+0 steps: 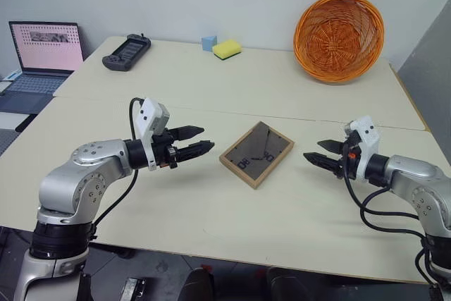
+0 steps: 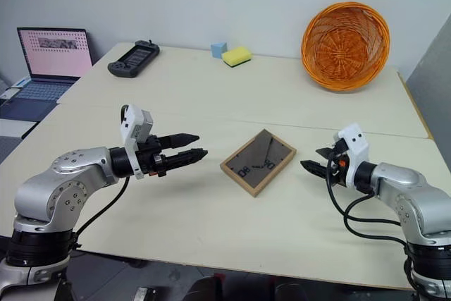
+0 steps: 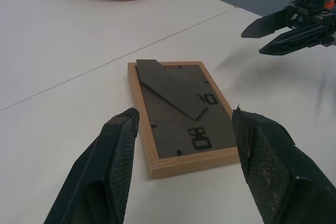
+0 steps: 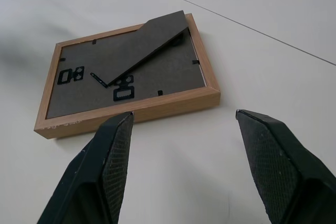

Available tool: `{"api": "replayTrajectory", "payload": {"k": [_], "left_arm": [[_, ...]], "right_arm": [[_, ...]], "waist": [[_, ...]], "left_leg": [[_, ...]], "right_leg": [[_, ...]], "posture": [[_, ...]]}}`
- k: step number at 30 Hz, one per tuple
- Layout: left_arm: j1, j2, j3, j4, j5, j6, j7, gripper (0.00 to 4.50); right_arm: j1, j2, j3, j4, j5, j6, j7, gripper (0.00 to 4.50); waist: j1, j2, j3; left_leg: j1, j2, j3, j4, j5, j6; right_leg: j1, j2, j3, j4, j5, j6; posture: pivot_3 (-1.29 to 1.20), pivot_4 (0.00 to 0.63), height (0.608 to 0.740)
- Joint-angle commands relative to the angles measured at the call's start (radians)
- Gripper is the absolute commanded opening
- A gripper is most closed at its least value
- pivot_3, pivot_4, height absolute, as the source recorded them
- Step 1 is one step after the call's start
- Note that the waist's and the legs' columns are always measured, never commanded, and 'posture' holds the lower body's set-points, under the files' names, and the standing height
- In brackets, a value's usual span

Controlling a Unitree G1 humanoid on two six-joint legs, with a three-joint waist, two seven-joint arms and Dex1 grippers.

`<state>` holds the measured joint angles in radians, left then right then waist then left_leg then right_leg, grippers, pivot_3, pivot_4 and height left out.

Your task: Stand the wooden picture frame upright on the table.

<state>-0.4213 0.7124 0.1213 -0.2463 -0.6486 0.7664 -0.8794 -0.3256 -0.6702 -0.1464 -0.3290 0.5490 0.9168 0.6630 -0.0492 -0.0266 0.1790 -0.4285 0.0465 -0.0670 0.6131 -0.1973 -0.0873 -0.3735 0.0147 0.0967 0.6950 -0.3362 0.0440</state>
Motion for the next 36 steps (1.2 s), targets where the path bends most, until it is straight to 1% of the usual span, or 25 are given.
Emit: {"api": "replayTrajectory", "payload": {"k": [1,26,32,34,35,36], "left_arm": [[0.002,-0.002,0.021,-0.049,-0.022,0.01,0.02,3.01],[-0.019,0.004,0.002,-0.061,-0.019,0.003,0.03,3.01],[-0.027,-0.003,0.01,-0.057,-0.038,0.03,0.048,3.01],[-0.029,-0.009,0.014,-0.055,-0.045,0.031,0.052,2.64],[-0.028,-0.011,0.021,-0.057,-0.054,0.033,0.051,2.56],[-0.026,-0.009,0.027,-0.062,-0.063,0.037,0.044,2.32]], "right_arm": [[-0.011,0.007,-0.023,-0.02,0.023,0.007,-0.017,3.29],[-0.002,0.008,-0.005,-0.036,0.026,0.008,-0.04,3.29],[-0.013,0.02,-0.008,-0.02,0.024,0.005,-0.052,3.29],[-0.017,0.034,-0.021,-0.015,0.034,-0.004,-0.054,2.93],[-0.017,0.038,-0.025,-0.018,0.042,-0.005,-0.053,2.82],[-0.019,0.039,-0.025,-0.023,0.047,-0.004,-0.05,2.58]], "waist": [[0.0,0.0,0.0],[0.001,0.0,0.0],[0.001,0.0,0.0],[0.001,0.0,0.0],[0.001,0.0,0.0],[0.001,0.0,0.0]], "left_leg": [[0.0,0.0,0.0,0.0,0.0,0.0],[0.0,0.0,0.0,0.0,0.0,0.0],[0.0,0.0,0.0,0.0,0.0,0.0],[0.0,0.0,0.0,0.0,0.0,0.0],[0.0,0.0,0.0,0.0,0.0,0.0],[0.0,0.0,0.0,0.0,0.0,0.0]], "right_leg": [[0.0,0.0,0.0,0.0,0.0,0.0],[0.0,0.0,0.0,0.001,0.0,0.0],[0.0,0.0,0.0,0.001,0.0,0.0],[0.0,0.0,0.0,0.001,0.0,0.0],[0.0,0.0,0.0,0.001,0.0,0.0],[0.0,0.0,0.0,0.001,0.0,0.0]], "posture": [[0.0,0.15,0.74],[0.0,0.15,0.74],[0.0,0.15,0.74],[0.0,0.15,0.74],[0.0,0.15,0.74],[0.0,0.15,0.74]]}}
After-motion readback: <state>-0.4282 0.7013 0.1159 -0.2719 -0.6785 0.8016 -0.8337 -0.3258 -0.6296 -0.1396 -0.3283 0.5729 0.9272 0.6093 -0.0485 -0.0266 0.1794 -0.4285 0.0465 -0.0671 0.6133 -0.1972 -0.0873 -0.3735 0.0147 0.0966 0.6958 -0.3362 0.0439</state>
